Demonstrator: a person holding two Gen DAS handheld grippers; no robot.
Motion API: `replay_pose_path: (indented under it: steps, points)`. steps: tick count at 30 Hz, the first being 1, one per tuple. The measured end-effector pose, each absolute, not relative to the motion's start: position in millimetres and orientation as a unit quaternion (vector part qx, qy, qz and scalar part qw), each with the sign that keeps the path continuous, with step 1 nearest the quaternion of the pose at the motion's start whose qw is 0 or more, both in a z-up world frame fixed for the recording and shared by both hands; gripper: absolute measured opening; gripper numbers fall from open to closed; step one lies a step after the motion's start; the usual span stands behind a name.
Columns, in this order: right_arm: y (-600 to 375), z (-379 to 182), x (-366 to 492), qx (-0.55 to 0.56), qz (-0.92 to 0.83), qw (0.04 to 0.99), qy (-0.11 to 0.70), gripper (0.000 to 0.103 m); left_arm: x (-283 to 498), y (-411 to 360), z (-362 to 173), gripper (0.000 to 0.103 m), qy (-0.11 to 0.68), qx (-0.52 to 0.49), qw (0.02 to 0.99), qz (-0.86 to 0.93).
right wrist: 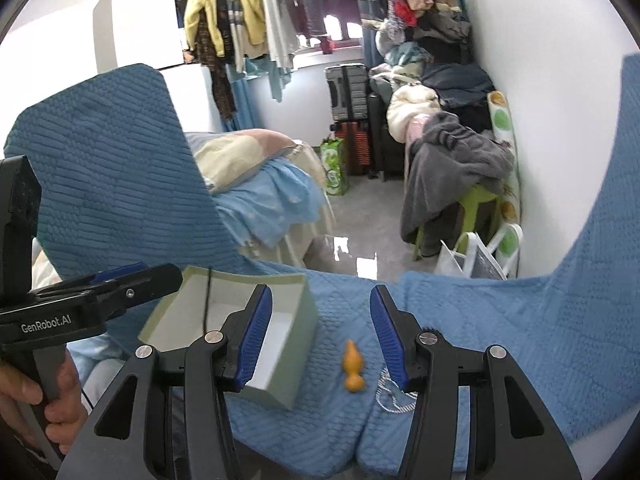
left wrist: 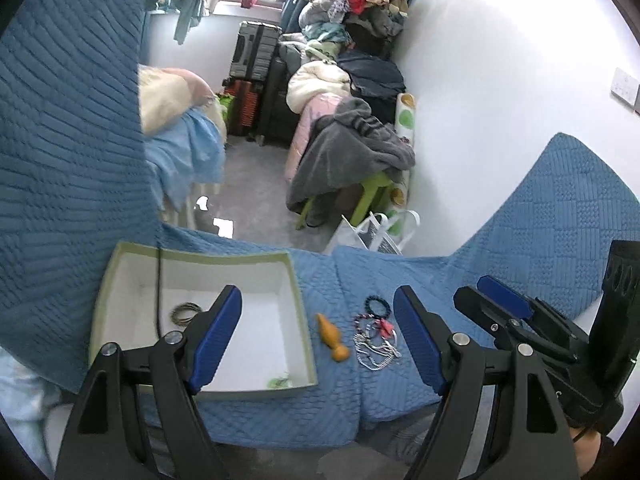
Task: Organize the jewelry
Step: 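Grasp the pink charm keychain with the right gripper while the left gripper grasps the orange gourd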
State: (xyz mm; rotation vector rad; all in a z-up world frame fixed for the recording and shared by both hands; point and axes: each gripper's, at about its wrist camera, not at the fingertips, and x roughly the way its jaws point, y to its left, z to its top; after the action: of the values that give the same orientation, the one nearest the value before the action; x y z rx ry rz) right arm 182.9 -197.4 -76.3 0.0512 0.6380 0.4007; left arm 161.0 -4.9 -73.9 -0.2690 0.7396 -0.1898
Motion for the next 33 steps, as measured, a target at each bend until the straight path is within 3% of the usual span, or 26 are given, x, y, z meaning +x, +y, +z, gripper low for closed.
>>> replay_pose_path:
  steps: [10, 19, 33]
  points:
    - [-245.1, -125.0, 178.0, 0.04, 0.16, 0.929, 0.331, 0.046, 172.6, -60.5, -117.6, 0.065, 0.403, -0.129, 0.897, -0.126]
    - [-289.3, -213.1, 209.2, 0.108, 0.14, 0.897, 0.406, 0.033, 195.0, -100.9, -175.5, 0.051, 0.459, -0.124, 0.868, -0.144]
    - [-285.2, -277.8, 270.5, 0.097, 0.163, 0.861, 0.473, 0.027, 225.9, -127.0, -241.3, 0.049, 0.5, -0.092, 0.854, -0.107]
